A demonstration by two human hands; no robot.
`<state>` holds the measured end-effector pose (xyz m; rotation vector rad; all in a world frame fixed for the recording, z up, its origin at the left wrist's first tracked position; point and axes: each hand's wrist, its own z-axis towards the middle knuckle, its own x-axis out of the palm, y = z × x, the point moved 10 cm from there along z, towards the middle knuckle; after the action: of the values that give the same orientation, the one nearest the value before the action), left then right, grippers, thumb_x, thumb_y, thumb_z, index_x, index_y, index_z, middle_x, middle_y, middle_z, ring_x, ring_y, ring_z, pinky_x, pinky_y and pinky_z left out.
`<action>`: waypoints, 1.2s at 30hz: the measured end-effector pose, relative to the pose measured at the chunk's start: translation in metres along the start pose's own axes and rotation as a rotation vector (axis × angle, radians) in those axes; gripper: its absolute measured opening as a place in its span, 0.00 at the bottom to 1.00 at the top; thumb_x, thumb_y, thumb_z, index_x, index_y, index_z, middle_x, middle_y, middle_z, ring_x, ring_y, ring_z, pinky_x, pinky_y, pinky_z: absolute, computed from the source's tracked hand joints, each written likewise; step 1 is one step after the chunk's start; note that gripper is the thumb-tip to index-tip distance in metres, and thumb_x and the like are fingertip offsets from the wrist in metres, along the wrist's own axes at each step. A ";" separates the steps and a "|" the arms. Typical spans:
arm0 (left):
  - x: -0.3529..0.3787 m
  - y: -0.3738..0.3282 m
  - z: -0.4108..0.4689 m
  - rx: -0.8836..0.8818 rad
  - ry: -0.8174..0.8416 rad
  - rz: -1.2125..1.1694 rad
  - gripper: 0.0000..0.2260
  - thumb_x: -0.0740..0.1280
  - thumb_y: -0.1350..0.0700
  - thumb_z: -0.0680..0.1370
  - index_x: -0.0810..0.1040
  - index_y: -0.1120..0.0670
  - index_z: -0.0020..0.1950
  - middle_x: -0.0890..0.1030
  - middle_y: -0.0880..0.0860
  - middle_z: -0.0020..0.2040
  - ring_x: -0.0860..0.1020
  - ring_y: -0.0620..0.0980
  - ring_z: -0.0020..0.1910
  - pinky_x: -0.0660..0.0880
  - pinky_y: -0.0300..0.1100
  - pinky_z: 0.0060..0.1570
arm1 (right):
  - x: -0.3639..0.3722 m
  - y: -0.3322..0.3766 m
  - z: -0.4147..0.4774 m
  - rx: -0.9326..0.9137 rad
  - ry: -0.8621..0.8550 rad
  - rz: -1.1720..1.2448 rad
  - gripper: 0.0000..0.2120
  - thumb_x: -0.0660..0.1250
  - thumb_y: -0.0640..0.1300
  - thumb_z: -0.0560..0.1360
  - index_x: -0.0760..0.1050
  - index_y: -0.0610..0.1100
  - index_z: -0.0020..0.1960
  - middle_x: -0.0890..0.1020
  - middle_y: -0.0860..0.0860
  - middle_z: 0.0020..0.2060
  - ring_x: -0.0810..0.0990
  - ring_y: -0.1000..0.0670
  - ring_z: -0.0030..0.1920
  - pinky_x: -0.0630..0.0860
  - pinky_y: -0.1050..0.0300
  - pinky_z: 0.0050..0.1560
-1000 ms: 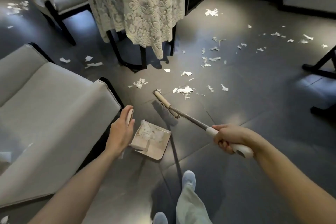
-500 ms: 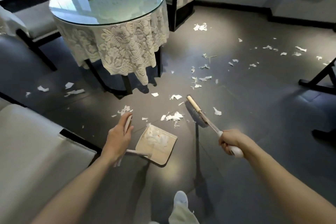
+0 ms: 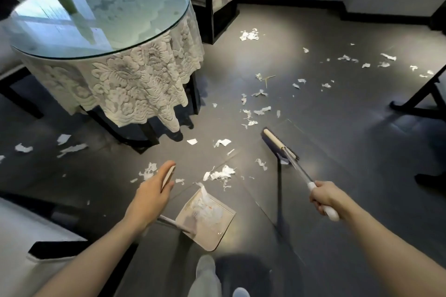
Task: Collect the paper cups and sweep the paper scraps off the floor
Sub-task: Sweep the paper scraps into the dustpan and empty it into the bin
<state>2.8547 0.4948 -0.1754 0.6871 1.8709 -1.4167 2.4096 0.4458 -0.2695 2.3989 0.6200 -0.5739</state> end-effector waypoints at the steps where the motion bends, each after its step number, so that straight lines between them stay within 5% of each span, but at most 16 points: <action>1: -0.001 0.003 0.005 0.003 -0.007 0.008 0.19 0.62 0.54 0.80 0.65 0.43 0.70 0.79 0.54 0.54 0.78 0.51 0.48 0.76 0.49 0.50 | 0.003 0.002 0.007 0.007 0.008 0.000 0.20 0.56 0.29 0.74 0.69 0.34 0.65 0.71 0.46 0.26 0.66 0.50 0.21 0.65 0.65 0.20; 5: -0.005 0.012 0.015 0.005 -0.047 -0.025 0.19 0.63 0.54 0.79 0.65 0.39 0.67 0.79 0.52 0.55 0.79 0.53 0.51 0.75 0.48 0.50 | 0.031 0.010 0.017 0.035 0.123 -0.060 0.18 0.55 0.30 0.74 0.69 0.36 0.63 0.70 0.46 0.24 0.66 0.50 0.20 0.67 0.62 0.24; 9: -0.009 0.013 0.028 -0.018 -0.100 -0.105 0.18 0.62 0.54 0.80 0.64 0.36 0.63 0.79 0.52 0.49 0.78 0.50 0.44 0.74 0.47 0.46 | 0.073 0.023 -0.006 0.007 0.220 -0.131 0.19 0.55 0.31 0.74 0.65 0.43 0.62 0.72 0.45 0.24 0.69 0.50 0.22 0.68 0.60 0.25; 21: -0.008 -0.001 0.063 0.004 -0.091 -0.071 0.17 0.60 0.56 0.80 0.63 0.43 0.68 0.72 0.50 0.46 0.72 0.51 0.43 0.69 0.45 0.44 | 0.168 0.076 -0.120 -0.070 0.476 -0.374 0.11 0.58 0.34 0.69 0.70 0.44 0.49 0.75 0.46 0.32 0.73 0.50 0.27 0.71 0.60 0.28; 26: -0.012 0.002 0.064 -0.005 -0.079 -0.069 0.17 0.60 0.55 0.80 0.63 0.43 0.68 0.73 0.51 0.45 0.73 0.53 0.42 0.70 0.46 0.43 | 0.152 0.084 -0.151 -0.059 0.544 -0.341 0.17 0.60 0.35 0.70 0.76 0.40 0.58 0.72 0.50 0.25 0.69 0.53 0.25 0.66 0.61 0.28; 30: -0.014 0.004 0.051 -0.009 -0.082 -0.106 0.17 0.60 0.55 0.81 0.63 0.42 0.68 0.74 0.52 0.47 0.74 0.53 0.45 0.73 0.49 0.46 | 0.116 0.083 -0.168 0.067 0.599 -0.155 0.24 0.59 0.31 0.74 0.67 0.37 0.71 0.68 0.50 0.24 0.65 0.57 0.21 0.63 0.68 0.21; 36: -0.030 0.002 0.008 -0.041 -0.153 -0.152 0.18 0.60 0.56 0.80 0.64 0.45 0.69 0.78 0.58 0.49 0.77 0.59 0.46 0.76 0.54 0.49 | 0.086 0.077 -0.212 0.038 0.611 -0.004 0.20 0.57 0.29 0.75 0.71 0.49 0.59 0.66 0.50 0.21 0.63 0.57 0.16 0.62 0.70 0.17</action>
<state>2.8761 0.4874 -0.1545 0.4115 1.8578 -1.4782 2.5738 0.5500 -0.1261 2.6071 0.8654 0.1700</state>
